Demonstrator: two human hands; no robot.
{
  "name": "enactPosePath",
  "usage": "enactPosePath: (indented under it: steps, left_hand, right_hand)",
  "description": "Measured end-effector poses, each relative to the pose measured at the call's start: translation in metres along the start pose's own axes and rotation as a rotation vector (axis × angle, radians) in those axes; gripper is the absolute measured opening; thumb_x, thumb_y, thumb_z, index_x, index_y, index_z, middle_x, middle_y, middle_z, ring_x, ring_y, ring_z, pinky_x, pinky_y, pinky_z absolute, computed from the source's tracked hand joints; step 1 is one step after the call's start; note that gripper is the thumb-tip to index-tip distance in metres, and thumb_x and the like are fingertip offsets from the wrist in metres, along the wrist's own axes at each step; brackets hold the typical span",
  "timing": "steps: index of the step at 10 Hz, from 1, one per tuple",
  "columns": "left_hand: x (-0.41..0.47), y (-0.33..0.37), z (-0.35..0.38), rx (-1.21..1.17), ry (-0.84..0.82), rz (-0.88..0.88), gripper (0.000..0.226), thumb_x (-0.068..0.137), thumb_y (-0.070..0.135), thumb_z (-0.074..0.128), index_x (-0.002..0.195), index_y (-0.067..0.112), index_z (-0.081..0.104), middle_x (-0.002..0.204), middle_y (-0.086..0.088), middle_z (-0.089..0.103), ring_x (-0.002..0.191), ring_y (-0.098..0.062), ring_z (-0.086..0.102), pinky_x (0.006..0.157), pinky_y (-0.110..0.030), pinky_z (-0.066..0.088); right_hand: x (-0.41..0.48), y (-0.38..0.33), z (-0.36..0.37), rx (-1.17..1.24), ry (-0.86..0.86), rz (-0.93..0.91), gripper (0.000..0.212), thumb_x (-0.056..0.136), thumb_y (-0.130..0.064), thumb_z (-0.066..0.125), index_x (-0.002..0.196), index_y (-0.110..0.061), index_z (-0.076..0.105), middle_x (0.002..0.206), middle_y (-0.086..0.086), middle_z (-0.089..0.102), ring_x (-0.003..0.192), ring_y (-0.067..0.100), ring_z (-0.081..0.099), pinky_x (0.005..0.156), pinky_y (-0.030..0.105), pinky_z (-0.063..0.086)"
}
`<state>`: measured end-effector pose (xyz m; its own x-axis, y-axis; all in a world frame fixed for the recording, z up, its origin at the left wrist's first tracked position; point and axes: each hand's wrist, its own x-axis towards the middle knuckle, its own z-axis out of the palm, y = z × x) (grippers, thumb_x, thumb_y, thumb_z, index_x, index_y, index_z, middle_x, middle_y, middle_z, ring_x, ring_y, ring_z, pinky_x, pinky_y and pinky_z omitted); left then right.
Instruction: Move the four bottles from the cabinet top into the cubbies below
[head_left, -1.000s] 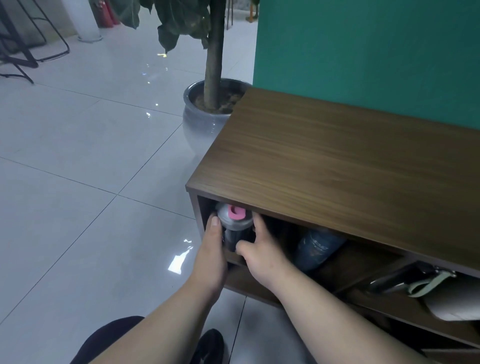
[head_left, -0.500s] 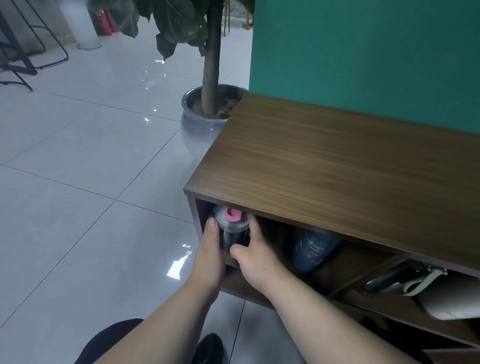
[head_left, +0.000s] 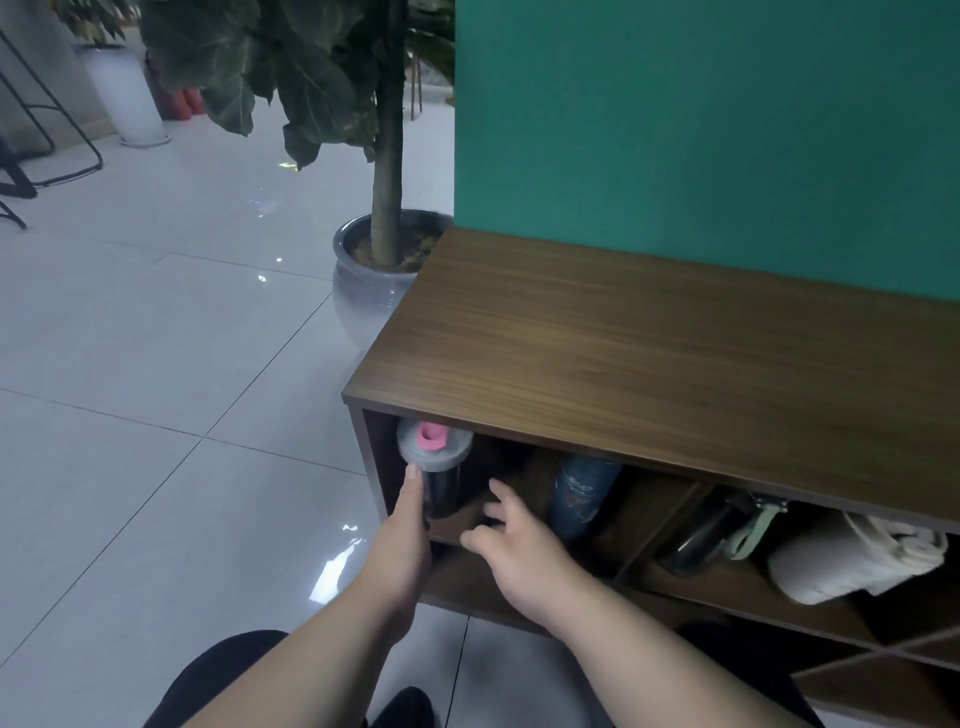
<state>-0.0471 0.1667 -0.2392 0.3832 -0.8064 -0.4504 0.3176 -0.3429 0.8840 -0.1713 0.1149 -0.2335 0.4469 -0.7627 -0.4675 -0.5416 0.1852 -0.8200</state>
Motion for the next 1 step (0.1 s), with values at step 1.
enactPosePath:
  steps: [1]
  left_hand:
    - [-0.0213,0.0015,0.0035,0.051,-0.096,-0.026,0.074,0.084,0.081,0.031,0.136,0.035,0.055,0.134,0.013,0.057,0.116,-0.008,0.055,0.101,-0.033,0.036]
  right_hand:
    - [-0.0245,0.0062,-0.0143,0.000,0.017,-0.038,0.071,0.088,-0.038,0.062,0.154,-0.029,0.036,0.144,-0.002,0.054,0.127,0.013,0.054,0.111,0.031,0.037]
